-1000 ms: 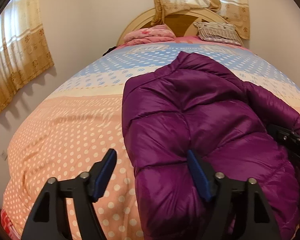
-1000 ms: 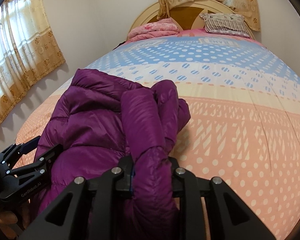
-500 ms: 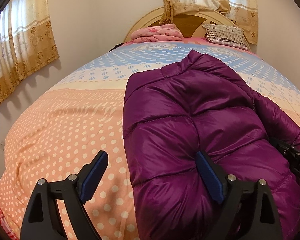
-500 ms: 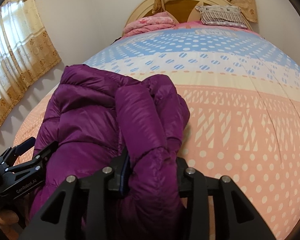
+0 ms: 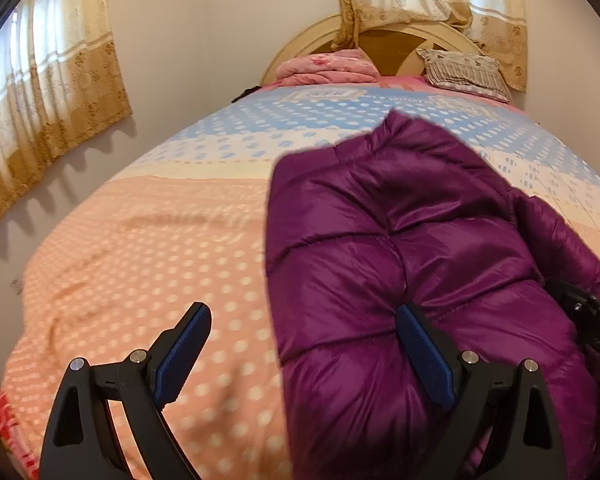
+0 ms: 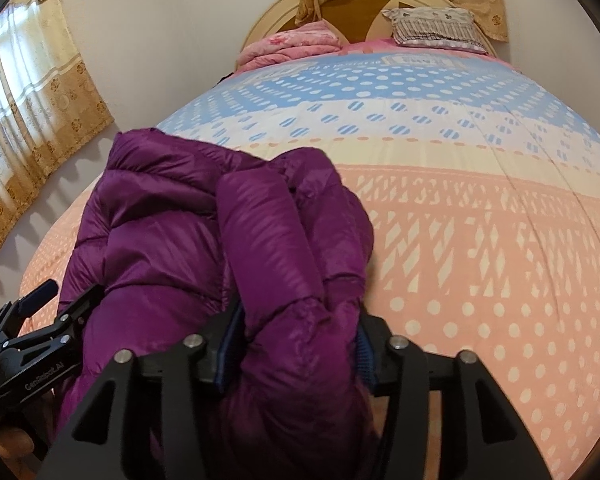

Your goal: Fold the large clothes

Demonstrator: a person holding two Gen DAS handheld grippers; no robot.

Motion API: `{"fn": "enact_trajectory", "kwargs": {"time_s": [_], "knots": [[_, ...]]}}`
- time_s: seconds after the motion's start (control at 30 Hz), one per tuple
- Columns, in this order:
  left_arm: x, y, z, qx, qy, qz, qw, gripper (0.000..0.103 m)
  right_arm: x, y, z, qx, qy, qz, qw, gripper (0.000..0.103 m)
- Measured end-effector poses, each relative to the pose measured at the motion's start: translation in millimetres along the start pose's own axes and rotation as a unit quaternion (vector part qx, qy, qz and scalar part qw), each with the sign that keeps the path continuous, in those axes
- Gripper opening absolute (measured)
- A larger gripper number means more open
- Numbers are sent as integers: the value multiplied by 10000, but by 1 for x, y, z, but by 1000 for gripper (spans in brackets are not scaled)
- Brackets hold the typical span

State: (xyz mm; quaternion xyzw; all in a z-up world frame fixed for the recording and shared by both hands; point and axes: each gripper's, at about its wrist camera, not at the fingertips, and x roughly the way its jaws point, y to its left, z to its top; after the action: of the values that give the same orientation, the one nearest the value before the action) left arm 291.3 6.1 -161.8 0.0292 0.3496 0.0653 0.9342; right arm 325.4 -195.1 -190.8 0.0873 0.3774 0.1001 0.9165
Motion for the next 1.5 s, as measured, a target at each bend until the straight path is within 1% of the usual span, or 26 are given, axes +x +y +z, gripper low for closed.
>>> {"fn": "enact_trajectory", "kwargs": {"time_s": [0.03,0.07,0.1,0.13,0.23,0.27,0.33,0.37,0.4,0.43,0.47,0.5,0.57,0.63,0.7,0.8,0.97,1.5], "knots": [[-17,3,3,-25,-110,9,9999,94,-9,1,1,-8,-40,2,10000,59],[-33,6,5,-41,-243,6,9997,94,-19,2,1,-52,-98,10,9999,63],[-45,9,6,-47,-351,3,9994,94,-37,6,0,-155,-264,22,9995,68],[-70,13,8,-61,-556,17,9984,94,-51,9,0,-217,-373,22,9991,69],[-124,25,9,-155,-880,31,9960,94,-95,16,-4,-356,-655,36,9972,71],[-147,31,8,-219,-1036,62,9944,94,-111,19,-6,-403,-736,11,9965,71],[-182,41,4,-289,-1228,141,9919,94,-146,21,-13,-478,-947,-39,9944,74],[-197,46,2,-351,-1287,188,9909,94,-160,22,-17,-491,-999,-107,9937,76],[-208,50,-1,-409,-1342,204,9899,94,-183,22,-24,-498,-1123,-154,9923,77],[-225,59,-6,-534,-1427,208,9881,94,-194,24,-28,-508,-1217,-143,9912,77],[-235,66,-9,-618,-1486,199,9868,94,-214,26,-36,-524,-1362,-192,9891,81],[-244,70,-10,-669,-1534,233,9856,94,-226,27,-42,-498,-1446,-260,9879,83],[-259,73,-15,-704,-1668,304,9830,94,-242,30,-48,-485,-1574,-329,9858,83],[-267,78,-16,-758,-1701,349,9819,94,-255,32,-51,-499,-1658,-386,9841,83],[-268,81,-14,-857,-1703,300,9812,94,-261,33,-52,-519,-1749,-402,9824,83],[-268,84,-14,-898,-1727,341,9803,94,-260,34,-48,-486,-1789,-424,9817,83],[-263,81,-17,-864,-1664,333,9817,94,-254,33,-51,-491,-1741,-394,9827,83],[-257,75,-20,-744,-1556,268,9847,94,-260,32,-61,-417,-1709,-273,9840,83]]}}
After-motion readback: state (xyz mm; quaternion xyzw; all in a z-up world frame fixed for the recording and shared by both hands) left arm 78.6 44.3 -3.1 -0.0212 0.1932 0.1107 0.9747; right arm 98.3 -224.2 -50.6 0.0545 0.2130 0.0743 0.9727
